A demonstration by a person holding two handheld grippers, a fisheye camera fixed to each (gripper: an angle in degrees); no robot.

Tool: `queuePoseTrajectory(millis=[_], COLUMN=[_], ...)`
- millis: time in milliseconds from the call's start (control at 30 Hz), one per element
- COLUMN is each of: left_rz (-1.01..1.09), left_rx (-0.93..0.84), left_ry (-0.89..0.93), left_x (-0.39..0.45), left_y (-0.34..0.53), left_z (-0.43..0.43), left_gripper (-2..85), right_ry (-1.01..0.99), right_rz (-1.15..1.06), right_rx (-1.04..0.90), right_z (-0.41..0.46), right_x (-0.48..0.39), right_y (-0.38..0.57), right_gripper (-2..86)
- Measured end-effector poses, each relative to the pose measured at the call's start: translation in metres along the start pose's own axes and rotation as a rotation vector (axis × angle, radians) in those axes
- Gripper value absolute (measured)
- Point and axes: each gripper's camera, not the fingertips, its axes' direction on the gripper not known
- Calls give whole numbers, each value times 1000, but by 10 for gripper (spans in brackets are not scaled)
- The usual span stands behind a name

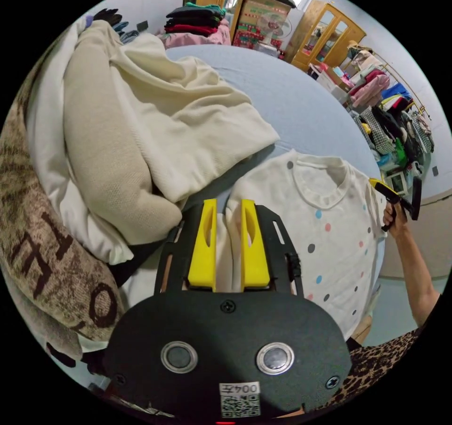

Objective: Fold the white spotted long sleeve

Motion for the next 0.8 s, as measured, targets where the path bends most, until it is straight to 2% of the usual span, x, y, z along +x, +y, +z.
queuePoseTrajectory(millis=[100, 267, 367, 533, 633, 800], left_rz=[23, 19, 111, 145, 156, 126], left_rx=[-51, -99, -79, 137, 80, 21], left_ry=[-14, 18, -99, -359, -449, -447], left_x=[-5, -6, 14, 38, 38, 29], left_y=[2, -2, 1, 24, 27, 28], left_z=[6, 7, -5, -47, -36, -38], left_gripper=[71, 57, 34, 20, 18, 25], right_ry=[18, 77, 95, 144, 163, 142], right_rz=[-51, -71, -109, -42, -25, 6], right_rx=[-82, -83, -98, 50, -27, -107], right_z=[12, 18, 19, -10, 8, 22], right_x=[-12, -34, -50, -56, -55, -64], right_y=[1, 8, 15, 30, 32, 34], right_gripper=[135, 101, 55, 42, 43, 56])
